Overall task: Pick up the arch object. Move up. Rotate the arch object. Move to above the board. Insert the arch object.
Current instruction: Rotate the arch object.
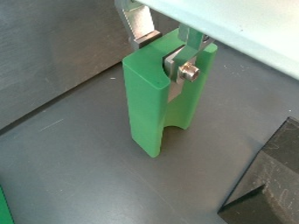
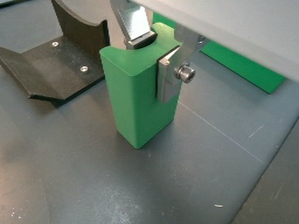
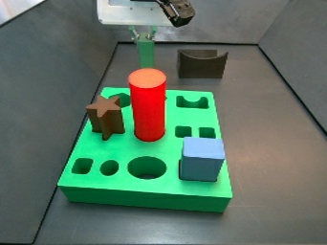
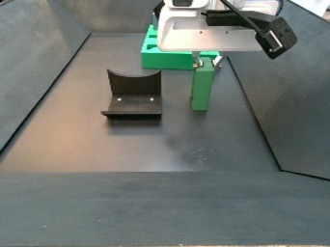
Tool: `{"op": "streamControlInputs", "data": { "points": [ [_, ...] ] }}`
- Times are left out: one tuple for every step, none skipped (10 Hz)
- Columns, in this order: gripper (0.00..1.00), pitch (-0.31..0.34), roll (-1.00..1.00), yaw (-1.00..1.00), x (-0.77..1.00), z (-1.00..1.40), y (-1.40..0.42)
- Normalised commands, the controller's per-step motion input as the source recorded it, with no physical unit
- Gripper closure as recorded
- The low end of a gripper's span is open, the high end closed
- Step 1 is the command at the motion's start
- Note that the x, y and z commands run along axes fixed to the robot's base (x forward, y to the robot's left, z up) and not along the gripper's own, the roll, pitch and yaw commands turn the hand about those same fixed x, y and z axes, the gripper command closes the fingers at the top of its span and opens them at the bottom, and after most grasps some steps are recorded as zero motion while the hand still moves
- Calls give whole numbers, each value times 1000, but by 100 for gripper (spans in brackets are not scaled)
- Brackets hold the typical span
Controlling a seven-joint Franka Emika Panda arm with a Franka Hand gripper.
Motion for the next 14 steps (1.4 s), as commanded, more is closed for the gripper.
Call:
{"op": "streamControlInputs", "data": {
  "points": [
    [100, -67, -183, -13, 29, -229, 9],
    [100, -45, -187, -12, 8, -219, 9],
    [100, -46, -186, -11, 9, -217, 11],
    [0, -46, 14, -11, 0, 0, 0],
    [0, -45, 13, -10, 0, 1000, 0],
    [0, -33, 12, -10, -12, 1000, -1],
    [0, -1, 12, -9, -37, 992, 0],
    [0, 25, 16, -9, -28, 799, 6],
    [0, 34, 21, -9, -21, 634, 8],
    [0, 37, 26, -9, -16, 459, 10],
    [0, 43, 33, -9, -10, 220, 11],
    [0, 8, 6, -1000, 0, 0, 83],
    [0, 6, 5, -1000, 25, -119, 82],
    [0, 4, 2, -1000, 35, -86, 72]
  ]
}}
